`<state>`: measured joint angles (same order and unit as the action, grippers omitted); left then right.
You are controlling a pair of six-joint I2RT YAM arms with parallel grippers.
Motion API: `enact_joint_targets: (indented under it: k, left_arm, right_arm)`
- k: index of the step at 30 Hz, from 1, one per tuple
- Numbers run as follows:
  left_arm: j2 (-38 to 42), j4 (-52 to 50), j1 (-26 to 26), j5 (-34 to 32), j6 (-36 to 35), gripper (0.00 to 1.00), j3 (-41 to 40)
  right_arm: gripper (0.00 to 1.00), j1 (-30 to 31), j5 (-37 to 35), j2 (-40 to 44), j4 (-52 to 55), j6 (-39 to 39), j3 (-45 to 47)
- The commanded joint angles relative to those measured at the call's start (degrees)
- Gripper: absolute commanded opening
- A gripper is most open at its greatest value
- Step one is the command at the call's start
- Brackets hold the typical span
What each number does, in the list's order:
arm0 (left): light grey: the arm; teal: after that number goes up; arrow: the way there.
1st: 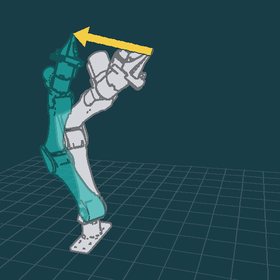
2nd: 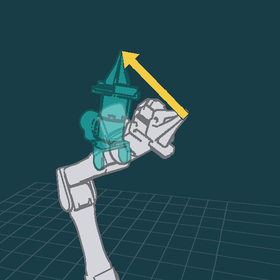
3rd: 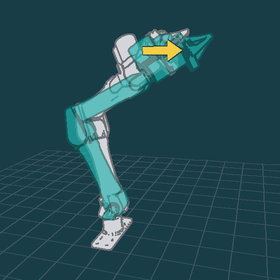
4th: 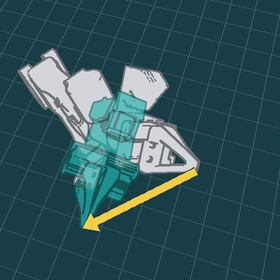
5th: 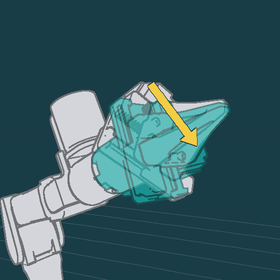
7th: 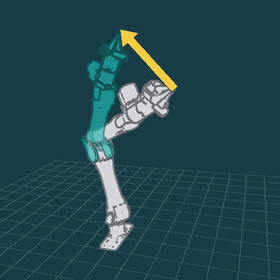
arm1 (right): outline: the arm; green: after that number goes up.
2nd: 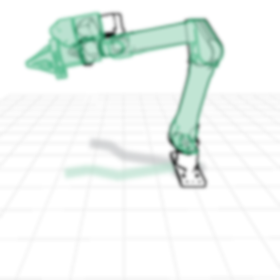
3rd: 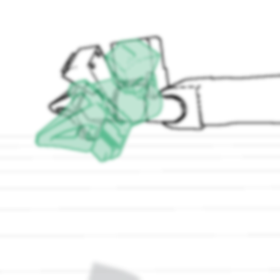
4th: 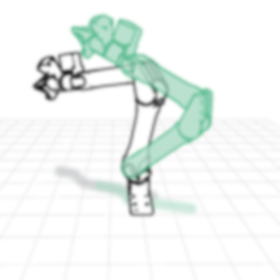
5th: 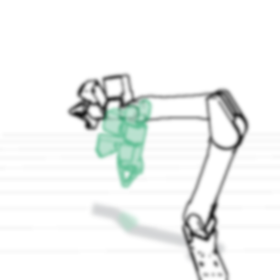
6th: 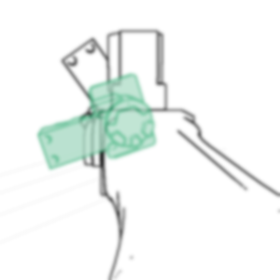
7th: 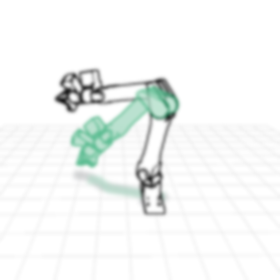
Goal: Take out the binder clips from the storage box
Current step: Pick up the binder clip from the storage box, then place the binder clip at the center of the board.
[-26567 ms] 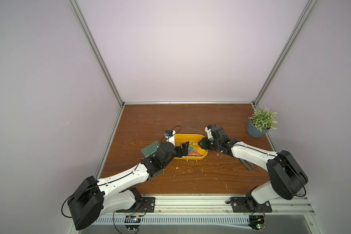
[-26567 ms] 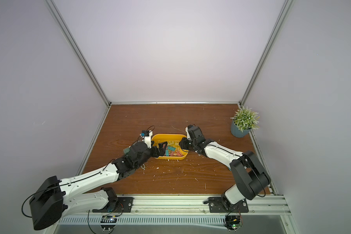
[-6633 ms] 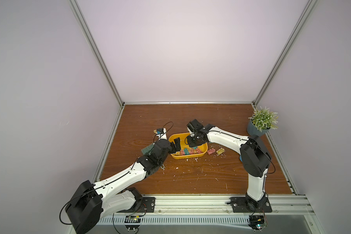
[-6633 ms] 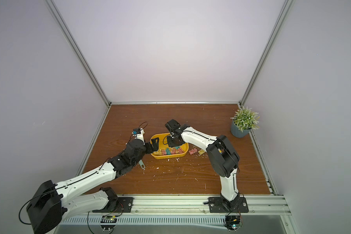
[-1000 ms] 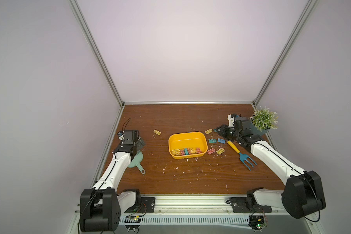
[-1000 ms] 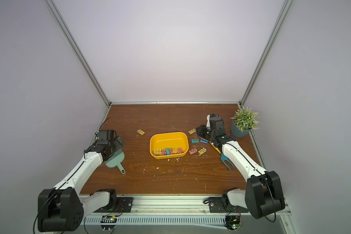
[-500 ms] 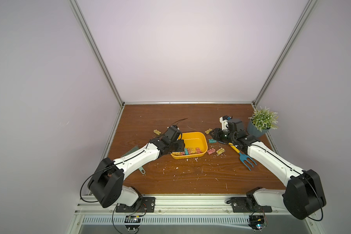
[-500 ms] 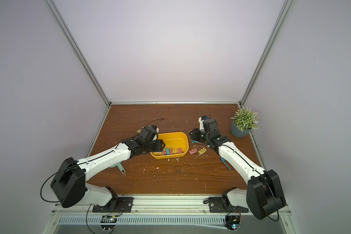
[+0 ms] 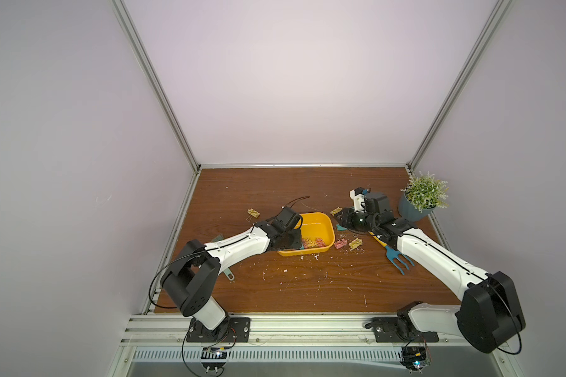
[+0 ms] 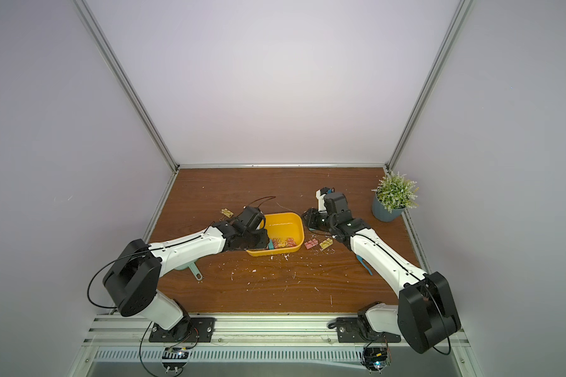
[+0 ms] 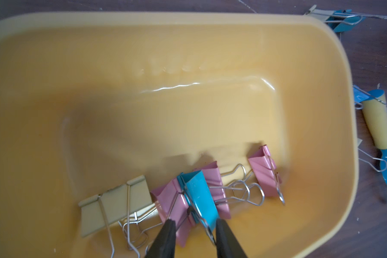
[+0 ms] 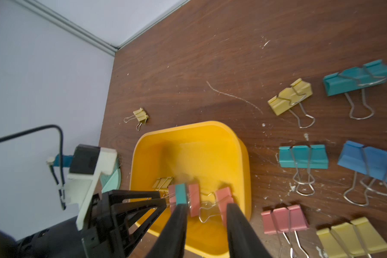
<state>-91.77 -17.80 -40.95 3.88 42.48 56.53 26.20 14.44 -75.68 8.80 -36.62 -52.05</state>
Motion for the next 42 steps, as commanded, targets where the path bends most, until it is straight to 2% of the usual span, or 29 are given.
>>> enact_joint_targets:
  k: [1, 7, 14, 24, 25, 30, 33, 36, 38, 42]
  left_arm:
    - [-1.4, 0.0, -0.8, 0.8, 0.1, 0.33, 1.8]
    - [-1.6, 0.5, -0.8, 0.4, 0.2, 0.22, 1.5]
    - [0.6, 1.1, -0.8, -0.3, 0.6, 0.08, 1.5]
    - [3.0, 3.8, -0.2, -6.5, 0.0, 0.07, 2.0]
    - [3.0, 5.0, 0.3, -6.6, -0.2, 0.06, 1.9]
    - [3.3, 11.3, 5.4, 0.9, 0.9, 0.03, 1.4]
    - [6.5, 14.5, 7.1, 2.8, 0.4, 0.02, 0.0]
    - [12.0, 15.2, 7.6, -0.5, 0.6, 0.01, -2.6]
    - [16.8, 15.5, 8.3, -4.1, 2.4, 0.00, -5.8]
    - [27.4, 19.8, 12.8, -4.1, 4.2, 0.00, -14.5]
  right_arm:
    - [0.36, 2.7, 3.4, -2.6, -0.8, 2.4, -2.9]
    - [0.36, 5.5, 3.4, -6.8, 1.1, 3.5, -4.7]
    - [0.36, 6.0, 3.4, -7.9, 0.9, 3.0, -4.7]
    - [0.36, 6.0, 3.4, -8.2, 0.3, 2.0, -4.6]
    - [0.36, 5.9, 5.0, -8.3, 0.0, 1.8, -4.6]
    - [0.36, 6.1, 5.6, -7.9, -1.0, 1.1, -4.5]
    - [0.36, 6.1, 5.5, -7.6, -1.8, 0.7, -4.1]
    - [0.36, 6.3, 6.0, -7.7, -2.6, 0.5, -4.3]
    - [0.36, 6.4, 6.5, -7.8, -3.9, 0.2, -4.2]
    - [0.37, 7.0, 7.3, -8.2, -5.6, -0.5, -4.4]
